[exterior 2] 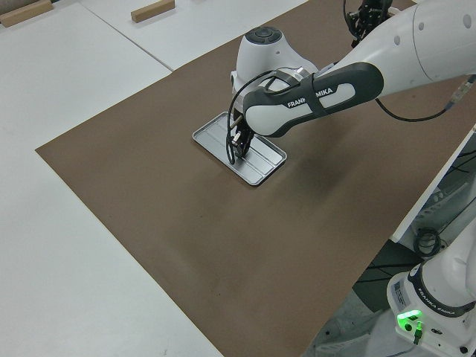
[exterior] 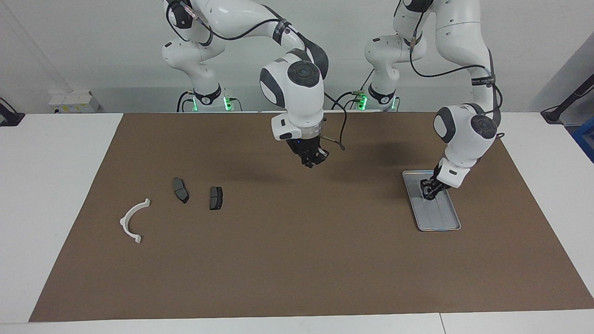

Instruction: Pick bearing gear from pile to tray

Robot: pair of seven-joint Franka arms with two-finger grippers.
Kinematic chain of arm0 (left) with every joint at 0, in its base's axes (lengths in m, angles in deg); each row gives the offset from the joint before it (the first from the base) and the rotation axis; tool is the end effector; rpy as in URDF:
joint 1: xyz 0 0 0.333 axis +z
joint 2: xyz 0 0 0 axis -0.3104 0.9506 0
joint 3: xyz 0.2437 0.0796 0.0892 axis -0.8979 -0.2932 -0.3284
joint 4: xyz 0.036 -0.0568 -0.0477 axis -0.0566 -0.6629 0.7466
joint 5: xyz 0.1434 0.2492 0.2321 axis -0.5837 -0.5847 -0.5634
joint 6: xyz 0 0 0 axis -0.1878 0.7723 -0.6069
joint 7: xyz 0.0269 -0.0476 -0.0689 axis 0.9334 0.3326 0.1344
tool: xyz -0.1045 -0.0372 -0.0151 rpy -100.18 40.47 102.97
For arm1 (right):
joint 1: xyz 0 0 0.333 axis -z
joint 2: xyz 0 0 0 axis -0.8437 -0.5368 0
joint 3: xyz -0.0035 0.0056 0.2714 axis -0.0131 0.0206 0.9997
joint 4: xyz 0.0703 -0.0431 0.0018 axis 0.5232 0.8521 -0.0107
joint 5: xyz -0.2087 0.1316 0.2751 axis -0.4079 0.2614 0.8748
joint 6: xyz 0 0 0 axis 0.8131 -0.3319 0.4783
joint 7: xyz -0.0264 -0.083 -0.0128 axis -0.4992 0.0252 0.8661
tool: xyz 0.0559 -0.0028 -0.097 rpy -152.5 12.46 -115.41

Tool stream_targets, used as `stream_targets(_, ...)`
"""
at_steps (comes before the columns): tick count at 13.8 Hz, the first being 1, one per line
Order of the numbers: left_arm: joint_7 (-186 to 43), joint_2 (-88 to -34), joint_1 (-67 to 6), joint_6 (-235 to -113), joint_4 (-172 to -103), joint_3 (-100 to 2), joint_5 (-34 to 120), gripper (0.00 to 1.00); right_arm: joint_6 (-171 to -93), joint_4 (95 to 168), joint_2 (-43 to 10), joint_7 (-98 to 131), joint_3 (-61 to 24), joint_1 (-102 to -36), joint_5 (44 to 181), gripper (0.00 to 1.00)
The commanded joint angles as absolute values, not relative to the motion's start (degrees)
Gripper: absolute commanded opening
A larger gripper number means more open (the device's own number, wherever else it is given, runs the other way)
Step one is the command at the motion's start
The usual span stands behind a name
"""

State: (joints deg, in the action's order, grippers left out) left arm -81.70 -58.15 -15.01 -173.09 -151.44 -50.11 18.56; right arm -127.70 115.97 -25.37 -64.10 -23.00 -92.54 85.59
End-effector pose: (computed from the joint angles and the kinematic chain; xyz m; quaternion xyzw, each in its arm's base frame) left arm 0.5417 0.0089 0.2700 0.9979 0.0613 0.0158 0.0118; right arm 0.5042 0.3944 0.3777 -0.9492 0.3122 0.0271 0.0287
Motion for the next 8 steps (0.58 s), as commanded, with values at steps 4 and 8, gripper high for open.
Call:
stream_targets(4,-80.69,-59.31,-16.41,-172.36,-151.96,-50.38,18.34,1.00,-139.69,117.63,-34.69,-70.76,-23.35,-96.64,80.34,0.00)
stream_targets(8,-80.52,-63.00,-18.51,-162.69,-148.09,-50.11,18.34,1.00,-143.75,117.72,-36.90,-70.76,-23.36,-96.47,79.90,0.00)
